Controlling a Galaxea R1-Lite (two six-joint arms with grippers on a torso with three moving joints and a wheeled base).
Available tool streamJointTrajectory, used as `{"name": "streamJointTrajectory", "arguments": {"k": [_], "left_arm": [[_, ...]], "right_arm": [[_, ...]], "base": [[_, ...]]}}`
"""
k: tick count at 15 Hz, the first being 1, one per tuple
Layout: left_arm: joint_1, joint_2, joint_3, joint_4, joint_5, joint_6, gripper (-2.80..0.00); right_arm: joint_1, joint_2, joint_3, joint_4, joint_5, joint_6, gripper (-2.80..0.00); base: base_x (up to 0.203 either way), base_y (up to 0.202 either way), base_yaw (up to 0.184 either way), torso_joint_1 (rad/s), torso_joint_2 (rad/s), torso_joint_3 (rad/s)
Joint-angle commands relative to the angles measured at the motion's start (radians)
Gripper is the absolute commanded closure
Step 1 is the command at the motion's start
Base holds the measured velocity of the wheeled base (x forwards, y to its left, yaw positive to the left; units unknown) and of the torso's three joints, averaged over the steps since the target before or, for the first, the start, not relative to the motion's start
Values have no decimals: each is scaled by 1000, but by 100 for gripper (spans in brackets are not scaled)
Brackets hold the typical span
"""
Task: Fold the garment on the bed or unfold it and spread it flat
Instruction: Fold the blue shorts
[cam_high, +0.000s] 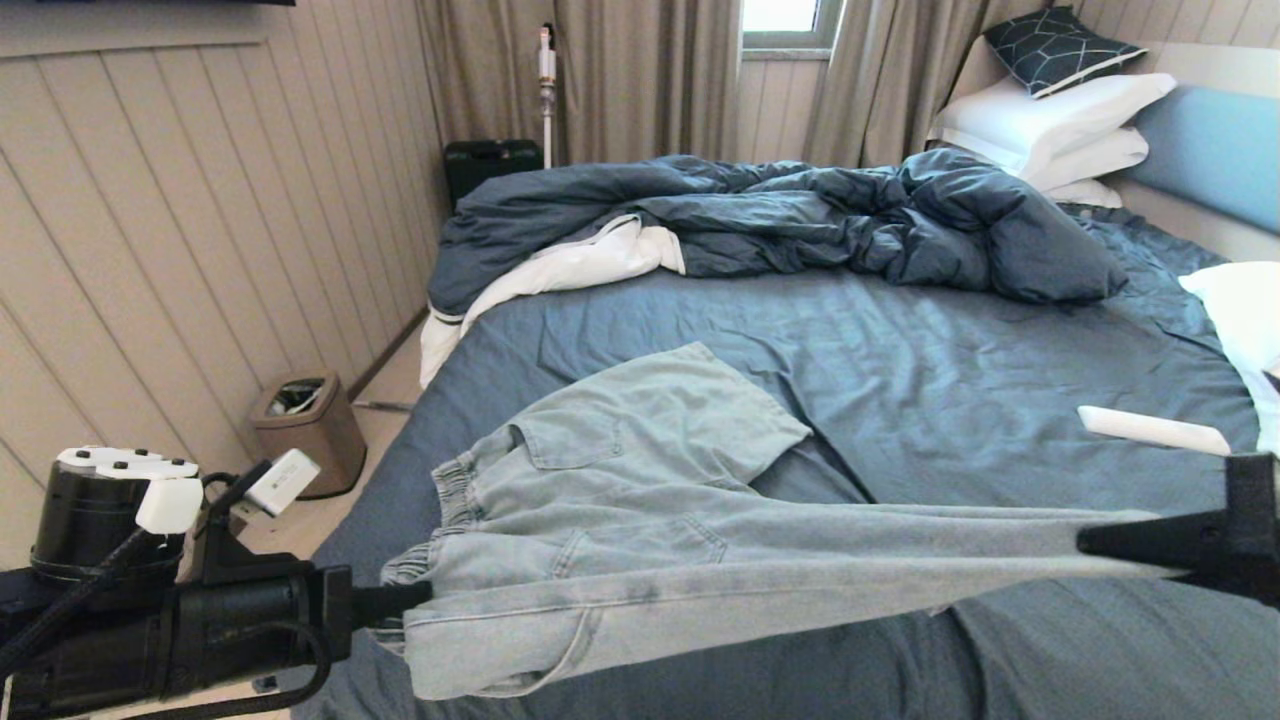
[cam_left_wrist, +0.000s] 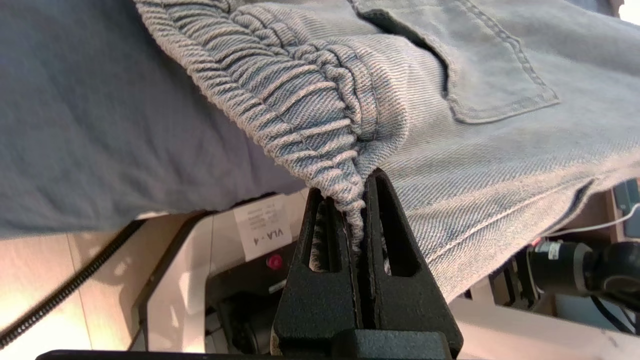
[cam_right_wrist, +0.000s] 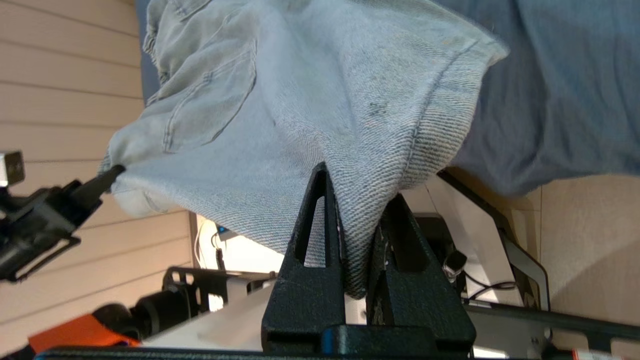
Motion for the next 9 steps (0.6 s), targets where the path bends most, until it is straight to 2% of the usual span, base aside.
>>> {"name": "streamJointTrajectory", "arguments": {"k": [1,9], "left_arm": [[-1,-14,22,0,-1,-1,0],[-31,-91,91,15,2,2,0]], "right_arm": [[3,-80,13,28,1,3,0],[5,-210,16,155,7,4,0]], "base": [[0,0,0,0,0,0],[0,0,0,0,0,0]]}}
